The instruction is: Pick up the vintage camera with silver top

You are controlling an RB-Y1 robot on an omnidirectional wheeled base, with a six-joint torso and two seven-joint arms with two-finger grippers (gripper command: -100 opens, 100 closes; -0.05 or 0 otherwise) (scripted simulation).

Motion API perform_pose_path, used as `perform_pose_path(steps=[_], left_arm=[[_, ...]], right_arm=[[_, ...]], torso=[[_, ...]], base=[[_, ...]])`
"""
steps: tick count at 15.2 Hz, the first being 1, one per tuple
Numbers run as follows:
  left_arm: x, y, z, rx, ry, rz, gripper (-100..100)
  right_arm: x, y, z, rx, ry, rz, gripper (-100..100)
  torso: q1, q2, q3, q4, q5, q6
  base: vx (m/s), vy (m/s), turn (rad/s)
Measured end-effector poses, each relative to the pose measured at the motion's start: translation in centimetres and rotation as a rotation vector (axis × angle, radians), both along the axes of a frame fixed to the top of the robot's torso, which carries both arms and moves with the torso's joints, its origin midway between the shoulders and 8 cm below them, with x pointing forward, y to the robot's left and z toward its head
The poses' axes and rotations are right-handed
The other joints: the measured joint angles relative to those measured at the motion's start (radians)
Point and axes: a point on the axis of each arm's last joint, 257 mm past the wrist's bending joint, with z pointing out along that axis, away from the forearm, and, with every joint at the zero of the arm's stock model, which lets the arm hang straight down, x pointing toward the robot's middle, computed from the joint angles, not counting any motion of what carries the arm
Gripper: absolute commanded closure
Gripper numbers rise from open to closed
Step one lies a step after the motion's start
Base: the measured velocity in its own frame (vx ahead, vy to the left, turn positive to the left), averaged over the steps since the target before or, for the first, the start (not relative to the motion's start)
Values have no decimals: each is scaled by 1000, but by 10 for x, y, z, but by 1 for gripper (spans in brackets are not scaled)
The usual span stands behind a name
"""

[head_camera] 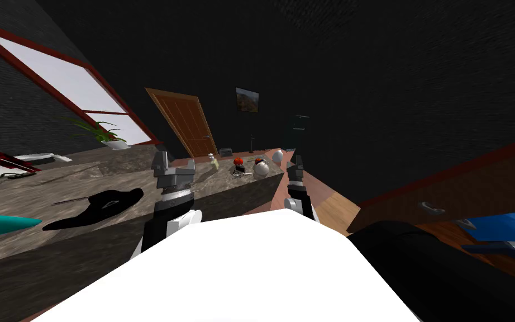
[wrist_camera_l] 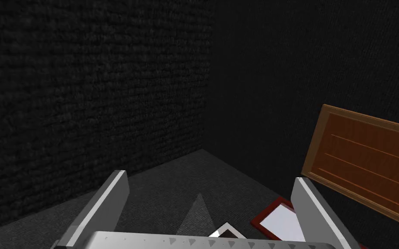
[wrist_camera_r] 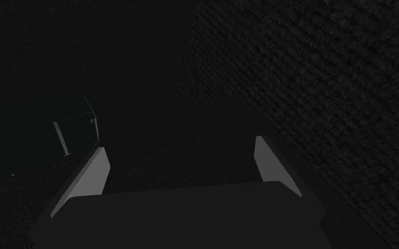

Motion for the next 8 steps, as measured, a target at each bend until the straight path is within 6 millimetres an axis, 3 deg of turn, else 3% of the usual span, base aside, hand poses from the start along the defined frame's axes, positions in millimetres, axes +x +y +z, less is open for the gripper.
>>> perform_pose_path(steps=[8], left_arm=[[29, 4, -28, 98, 147, -15, -100]], right_arm=[[0, 0, 0, 0, 0, 0, 0]], torso=[[-1, -1, 0, 0, 0, 0]], base=[[7, -19, -128]])
